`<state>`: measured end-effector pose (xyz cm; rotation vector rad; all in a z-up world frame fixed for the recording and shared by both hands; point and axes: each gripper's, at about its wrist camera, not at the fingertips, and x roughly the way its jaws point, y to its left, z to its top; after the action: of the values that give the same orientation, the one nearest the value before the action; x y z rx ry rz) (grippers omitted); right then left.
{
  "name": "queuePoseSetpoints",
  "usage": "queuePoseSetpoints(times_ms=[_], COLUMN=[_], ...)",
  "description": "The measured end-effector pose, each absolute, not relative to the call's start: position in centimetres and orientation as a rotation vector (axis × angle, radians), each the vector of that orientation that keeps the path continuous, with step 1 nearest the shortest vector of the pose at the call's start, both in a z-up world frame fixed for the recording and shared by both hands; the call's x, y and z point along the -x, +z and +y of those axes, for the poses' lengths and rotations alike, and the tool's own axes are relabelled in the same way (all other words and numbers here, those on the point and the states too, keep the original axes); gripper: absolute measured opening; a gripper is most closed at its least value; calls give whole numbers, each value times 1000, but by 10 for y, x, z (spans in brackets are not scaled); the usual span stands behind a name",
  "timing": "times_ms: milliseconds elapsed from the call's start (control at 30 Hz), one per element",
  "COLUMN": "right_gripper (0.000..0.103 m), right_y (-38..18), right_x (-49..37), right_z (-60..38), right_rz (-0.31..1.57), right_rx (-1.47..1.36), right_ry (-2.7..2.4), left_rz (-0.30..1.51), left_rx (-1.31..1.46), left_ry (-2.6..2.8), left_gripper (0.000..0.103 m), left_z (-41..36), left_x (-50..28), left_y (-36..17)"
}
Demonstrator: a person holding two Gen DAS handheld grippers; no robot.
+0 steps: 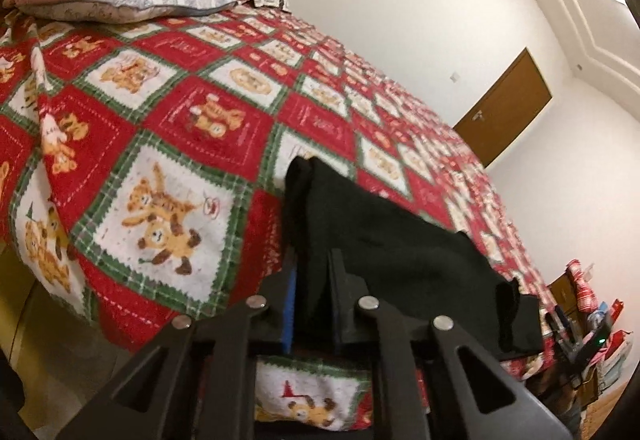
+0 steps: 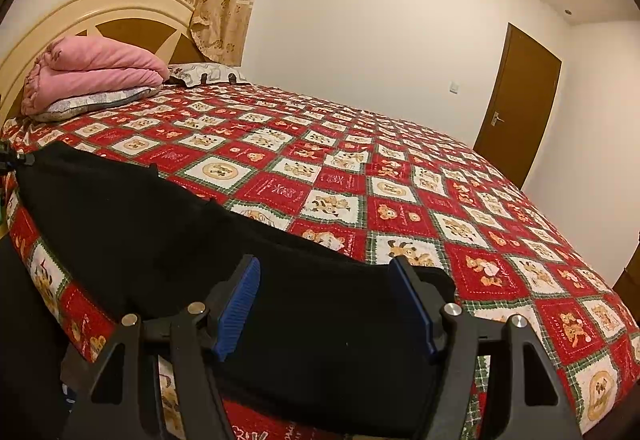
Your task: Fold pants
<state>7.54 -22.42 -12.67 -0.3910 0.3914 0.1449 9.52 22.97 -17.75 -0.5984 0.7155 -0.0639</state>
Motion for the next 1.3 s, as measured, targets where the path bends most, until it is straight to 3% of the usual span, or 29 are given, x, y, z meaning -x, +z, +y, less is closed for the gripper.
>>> queuePoseSetpoints(times_ms=[167,233,300,367,867,1300], right_gripper=[68,68,68,68,68,68], right_y=[-127,-127,-127,-127,-116,-78], right_x=[-75,-74,-74,-74,-81,-88], right_z=[-223,-222,-221,-221,-238,-332], right_rz=[391,391,389,388,410,457], right_rx=[394,399,403,406,315,-26], right_ry=[142,142,144,143,97,-44], left_rz=[724,719,717,713,517,476], left_rx=[602,587,572,577,596,413], left_ry=[-35,-49,-72,-83,-271,-604], left_gripper=[34,32,17,14,12,12], left_z=[231,230,229,230,196,59], left_x=[-97,-96,-96,-95,-87,-135], left_y=[-188,-189,-188,-184,-103,-23])
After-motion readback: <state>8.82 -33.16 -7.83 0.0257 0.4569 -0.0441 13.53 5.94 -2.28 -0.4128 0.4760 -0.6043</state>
